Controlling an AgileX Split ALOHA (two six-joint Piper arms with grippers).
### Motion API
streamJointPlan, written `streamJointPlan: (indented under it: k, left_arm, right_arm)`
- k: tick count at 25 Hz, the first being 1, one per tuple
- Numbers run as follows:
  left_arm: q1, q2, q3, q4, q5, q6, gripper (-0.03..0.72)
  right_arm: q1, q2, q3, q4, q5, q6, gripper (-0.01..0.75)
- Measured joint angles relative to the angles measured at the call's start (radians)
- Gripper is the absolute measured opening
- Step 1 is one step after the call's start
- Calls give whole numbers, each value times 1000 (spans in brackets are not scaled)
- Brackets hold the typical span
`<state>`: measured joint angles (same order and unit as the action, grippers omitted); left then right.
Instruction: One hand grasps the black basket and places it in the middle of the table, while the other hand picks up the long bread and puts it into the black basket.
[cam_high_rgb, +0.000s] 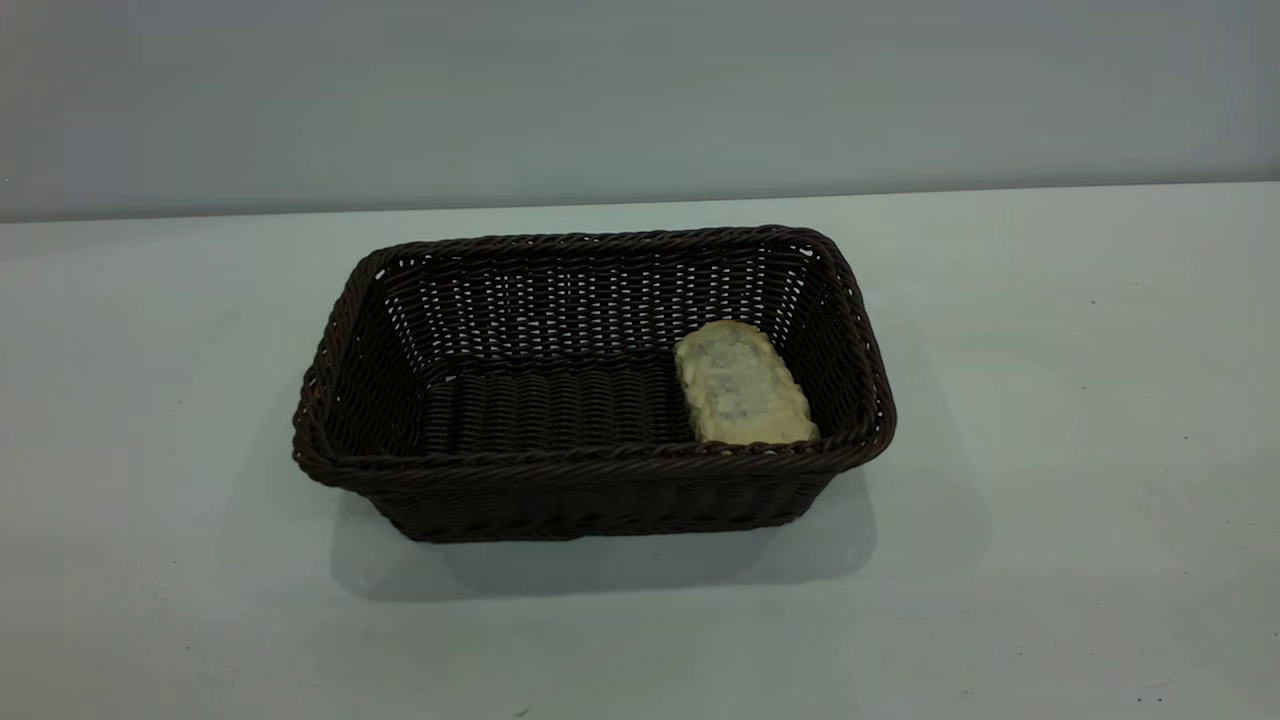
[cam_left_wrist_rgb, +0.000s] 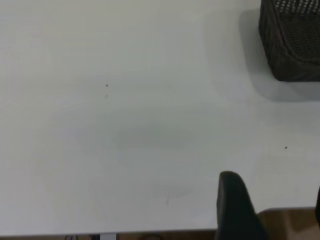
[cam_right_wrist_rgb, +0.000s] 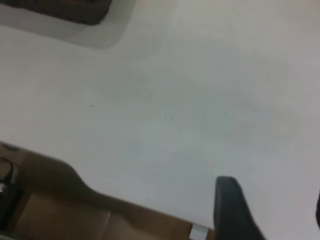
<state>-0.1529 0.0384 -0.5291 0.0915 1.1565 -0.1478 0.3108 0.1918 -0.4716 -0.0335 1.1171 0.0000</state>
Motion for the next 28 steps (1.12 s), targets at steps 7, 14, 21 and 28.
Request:
streamJointPlan:
  k: [7, 14, 21, 28]
  left_arm:
    - [0, 0, 36, 1, -15, 25, 449]
    - [0, 0, 36, 1, -15, 45, 449]
    - [0, 0, 36, 1, -15, 46, 449]
    - [0, -1, 36, 1, -15, 46, 449]
  right_arm:
    - [0, -75, 0, 0, 1, 0, 382]
    - [0, -86, 0, 0, 1, 0, 382]
    - [0, -102, 0, 0, 1, 0, 382]
    - [0, -102, 0, 0, 1, 0, 382]
